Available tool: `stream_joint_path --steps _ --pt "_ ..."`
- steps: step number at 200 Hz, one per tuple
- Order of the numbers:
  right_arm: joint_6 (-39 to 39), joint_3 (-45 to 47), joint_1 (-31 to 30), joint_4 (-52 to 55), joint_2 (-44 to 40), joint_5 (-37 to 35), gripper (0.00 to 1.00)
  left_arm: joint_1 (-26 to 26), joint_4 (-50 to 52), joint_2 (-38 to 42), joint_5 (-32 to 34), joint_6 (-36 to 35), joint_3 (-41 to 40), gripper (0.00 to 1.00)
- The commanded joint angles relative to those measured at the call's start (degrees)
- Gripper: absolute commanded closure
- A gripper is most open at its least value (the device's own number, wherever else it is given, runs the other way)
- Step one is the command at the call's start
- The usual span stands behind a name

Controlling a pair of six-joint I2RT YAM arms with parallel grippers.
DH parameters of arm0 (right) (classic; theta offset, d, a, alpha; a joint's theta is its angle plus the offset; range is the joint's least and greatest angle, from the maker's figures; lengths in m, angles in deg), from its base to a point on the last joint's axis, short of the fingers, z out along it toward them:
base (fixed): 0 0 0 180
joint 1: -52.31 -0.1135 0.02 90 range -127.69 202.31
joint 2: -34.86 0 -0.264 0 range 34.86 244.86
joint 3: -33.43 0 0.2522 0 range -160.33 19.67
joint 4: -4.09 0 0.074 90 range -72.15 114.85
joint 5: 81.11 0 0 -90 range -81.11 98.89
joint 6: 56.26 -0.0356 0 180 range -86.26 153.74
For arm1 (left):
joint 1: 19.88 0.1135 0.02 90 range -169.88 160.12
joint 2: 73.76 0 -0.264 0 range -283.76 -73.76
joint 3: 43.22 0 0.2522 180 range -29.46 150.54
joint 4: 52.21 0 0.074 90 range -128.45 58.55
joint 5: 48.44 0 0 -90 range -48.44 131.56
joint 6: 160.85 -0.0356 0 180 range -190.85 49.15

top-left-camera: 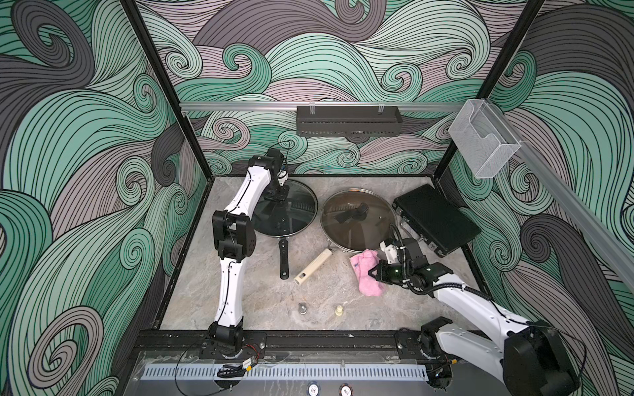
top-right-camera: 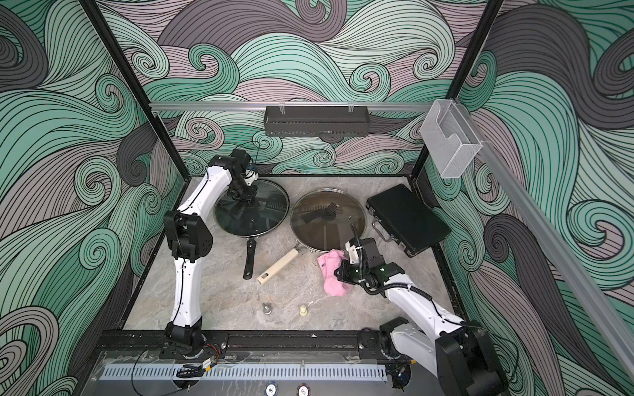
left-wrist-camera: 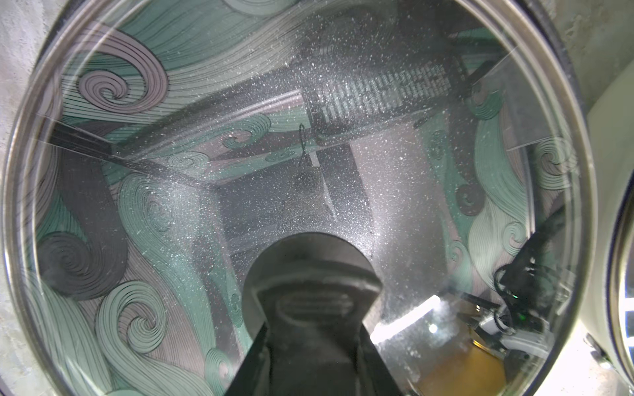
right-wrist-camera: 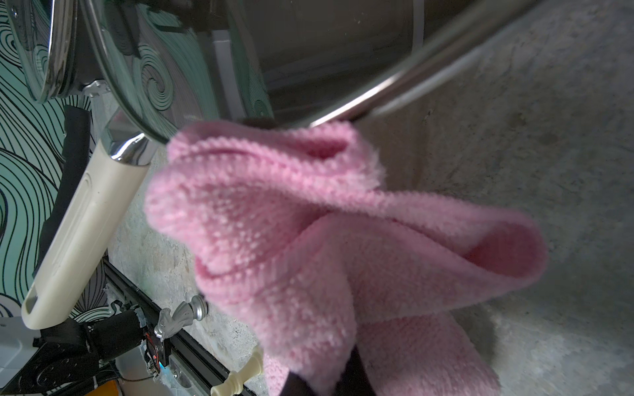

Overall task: Wipe the pot lid with a cloth
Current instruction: Place the pot lid on the cooking pot.

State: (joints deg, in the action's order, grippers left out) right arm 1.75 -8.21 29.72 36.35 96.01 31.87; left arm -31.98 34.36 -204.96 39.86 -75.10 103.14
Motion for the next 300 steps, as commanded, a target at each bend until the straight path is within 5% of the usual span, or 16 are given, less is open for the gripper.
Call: stream_joint_path --steps 1,113,143,200,234,255,300 --pt "-0.9 -0.7 -0.1 -0.7 0.4 0.7 1.0 0.5 -2.5 0.8 -1.6 0.6 0.7 1.0" --pt "-1.1 -1.4 -0.4 -0.7 1.1 0.2 1.0 1.5 -4.7 0.7 -0.8 1.7 -1.2 1.0" --pt "-1.1 -1.5 -0.4 -0.6 1.4 -0.2 1.0 1.6 -5.6 1.0 -0.5 2.3 -2.6 0.83" --pt "-1.4 -1.8 -0.5 0.0 1.9 -2.3 1.0 1.6 -7.1 2.0 -0.1 3.5 -4.2 0.66" --pt "-1.4 -3.2 -0.4 3.5 3.0 -5.8 0.48 1.7 -7.7 4.6 0.2 5.2 -4.3 0.56" --pt "-1.8 -4.0 -0.5 4.6 2.3 -7.4 0.31 1.7 -9.2 7.9 0.2 6.7 -5.2 0.53" --pt "-0.9 -7.0 -0.4 8.6 -3.4 -13.6 0.24 1.6 -16.1 19.4 3.4 10.8 -12.8 0.51"
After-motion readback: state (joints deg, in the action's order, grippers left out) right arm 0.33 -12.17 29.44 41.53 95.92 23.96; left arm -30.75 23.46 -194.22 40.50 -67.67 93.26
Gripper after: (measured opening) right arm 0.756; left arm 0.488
